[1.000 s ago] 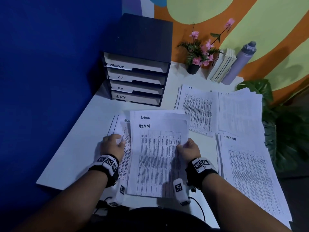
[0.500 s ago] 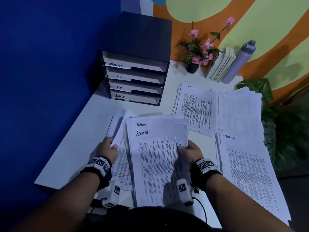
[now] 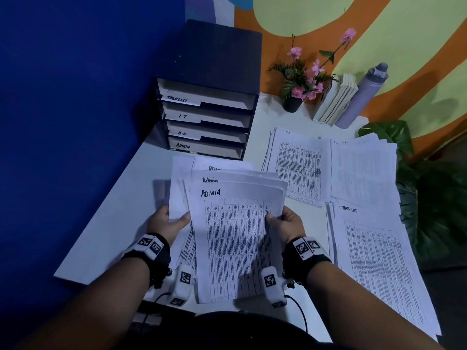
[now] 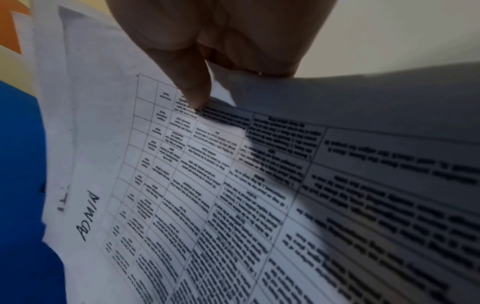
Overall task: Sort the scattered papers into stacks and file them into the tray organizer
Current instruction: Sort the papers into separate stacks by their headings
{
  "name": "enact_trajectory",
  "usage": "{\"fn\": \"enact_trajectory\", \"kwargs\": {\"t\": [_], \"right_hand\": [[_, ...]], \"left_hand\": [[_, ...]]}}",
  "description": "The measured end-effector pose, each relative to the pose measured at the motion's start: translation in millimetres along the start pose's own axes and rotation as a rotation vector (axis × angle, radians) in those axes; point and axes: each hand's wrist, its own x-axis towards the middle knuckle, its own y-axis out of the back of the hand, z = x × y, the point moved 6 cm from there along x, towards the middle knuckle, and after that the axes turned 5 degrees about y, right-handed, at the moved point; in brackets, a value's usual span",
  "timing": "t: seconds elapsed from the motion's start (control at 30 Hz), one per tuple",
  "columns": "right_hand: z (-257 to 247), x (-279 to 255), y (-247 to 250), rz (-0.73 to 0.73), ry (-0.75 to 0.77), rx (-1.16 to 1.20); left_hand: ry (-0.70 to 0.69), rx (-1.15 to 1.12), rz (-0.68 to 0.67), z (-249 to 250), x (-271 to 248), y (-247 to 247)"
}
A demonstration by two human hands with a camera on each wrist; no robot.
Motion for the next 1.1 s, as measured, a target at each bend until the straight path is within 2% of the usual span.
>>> {"fn": "enact_trajectory", "kwargs": {"t": [0.13,0.27,0.33,0.6,0.7,0.87,1.03,1.1], "right_hand": [[0.4,1.3,3.3,0.021,0.018,-0.035],[-3.7,2.1,7.9,0.042,0.119,-0.147],[-3.1,2.7,8.9,0.039,0.111,-0.176],[-2.2,-3.6,5.0,-0.024,0.054,-0.022],[0.7,1.0,8.8,-0.006,0.089,-0.057],[3.0,3.9,9.5,0.002,0.086,-0.073],[0.9,3.8,10.6,-0.025,0.075,-0.015],[-1.5,3.3,10.6,-0.048,0.070,0.006]], "left_hand": [[-0.019,0.101,0.053,5.1,-3.7,4.4],[-0.024,0.066,0.063,4.5,-2.1,4.8],[-0.029,0.091,0.070,5.4,-3.0,5.0],[-0.032,0.080,0.087,6.5,-4.8,5.1],[-0.060,-0.001,0.056,5.4,-3.7,4.0],[-0.156,0.084,-0.031,19.4,-8.2,-3.7],[-0.011,0.056,-0.019,17.5,-7.0,-8.5],[0.004,0.106,-0.033,18.2,-6.2,-11.0]]}}
